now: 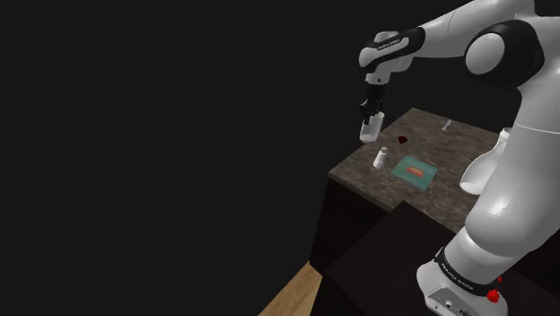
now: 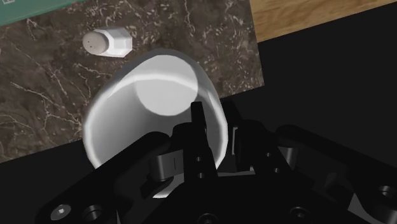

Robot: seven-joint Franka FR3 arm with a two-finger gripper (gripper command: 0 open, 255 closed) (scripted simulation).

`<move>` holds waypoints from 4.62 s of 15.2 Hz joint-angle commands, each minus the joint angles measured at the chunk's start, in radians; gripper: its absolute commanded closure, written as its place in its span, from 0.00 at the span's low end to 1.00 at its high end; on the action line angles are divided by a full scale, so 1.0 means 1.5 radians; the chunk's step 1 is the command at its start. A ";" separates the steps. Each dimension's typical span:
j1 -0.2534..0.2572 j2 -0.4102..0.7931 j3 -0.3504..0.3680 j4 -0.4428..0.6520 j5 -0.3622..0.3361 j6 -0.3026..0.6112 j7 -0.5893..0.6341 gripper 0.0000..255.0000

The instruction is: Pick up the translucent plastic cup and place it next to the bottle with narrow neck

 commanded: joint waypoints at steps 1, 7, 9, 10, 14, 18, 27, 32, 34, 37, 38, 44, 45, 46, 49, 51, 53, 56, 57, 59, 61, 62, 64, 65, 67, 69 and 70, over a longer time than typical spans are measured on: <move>0.002 -0.008 0.001 0.013 -0.002 -0.014 0.003 1.00; 0.003 -0.020 -0.001 0.051 -0.006 -0.064 0.005 1.00; 0.003 -0.023 -0.001 0.065 -0.007 -0.081 0.005 1.00; 0.003 -0.024 -0.002 0.073 -0.008 -0.090 0.005 1.00; 0.003 -0.027 -0.002 0.104 -0.009 -0.124 0.006 1.00; 0.002 -0.028 -0.003 0.139 -0.009 -0.160 0.006 1.00; -0.002 -0.020 -0.006 0.231 -0.007 -0.244 0.004 1.00; -0.007 -0.032 -0.011 0.247 -0.011 -0.271 -0.007 1.00; -0.015 -0.069 -0.020 0.198 -0.023 -0.258 -0.024 1.00; -0.027 -0.120 -0.034 0.135 -0.042 -0.242 -0.052 1.00; -0.032 -0.136 -0.039 0.116 -0.049 -0.238 -0.062 1.00; -0.065 -0.217 -0.072 0.026 -0.086 -0.220 -0.123 1.00; -0.071 -0.228 -0.078 0.015 -0.093 -0.218 -0.134 1.00; -0.077 -0.239 -0.084 0.004 -0.099 -0.216 -0.146 1.00; -0.096 -0.268 -0.104 -0.024 -0.117 -0.212 -0.181 1.00; -0.109 -0.285 -0.119 -0.038 -0.129 -0.210 -0.206 1.00; -0.122 -0.298 -0.134 -0.049 -0.141 -0.209 -0.232 1.00; -0.142 -0.314 -0.159 -0.061 -0.157 -0.206 -0.273 1.00; -0.148 -0.318 -0.168 -0.063 -0.162 -0.206 -0.287 1.00; -0.161 -0.324 -0.187 -0.065 -0.171 -0.204 -0.317 1.00; -0.173 -0.326 -0.207 -0.064 -0.179 -0.202 -0.348 1.00; -0.179 -0.326 -0.217 -0.063 -0.182 -0.201 -0.363 1.00; -0.190 -0.324 -0.239 -0.058 -0.187 -0.199 -0.396 1.00; -0.196 -0.321 -0.250 -0.054 -0.189 -0.197 -0.413 1.00; -0.207 -0.313 -0.274 -0.044 -0.191 -0.194 -0.449 1.00; -0.218 -0.301 -0.299 -0.032 -0.189 -0.191 -0.486 1.00; -0.223 -0.293 -0.312 -0.025 -0.186 -0.189 -0.505 1.00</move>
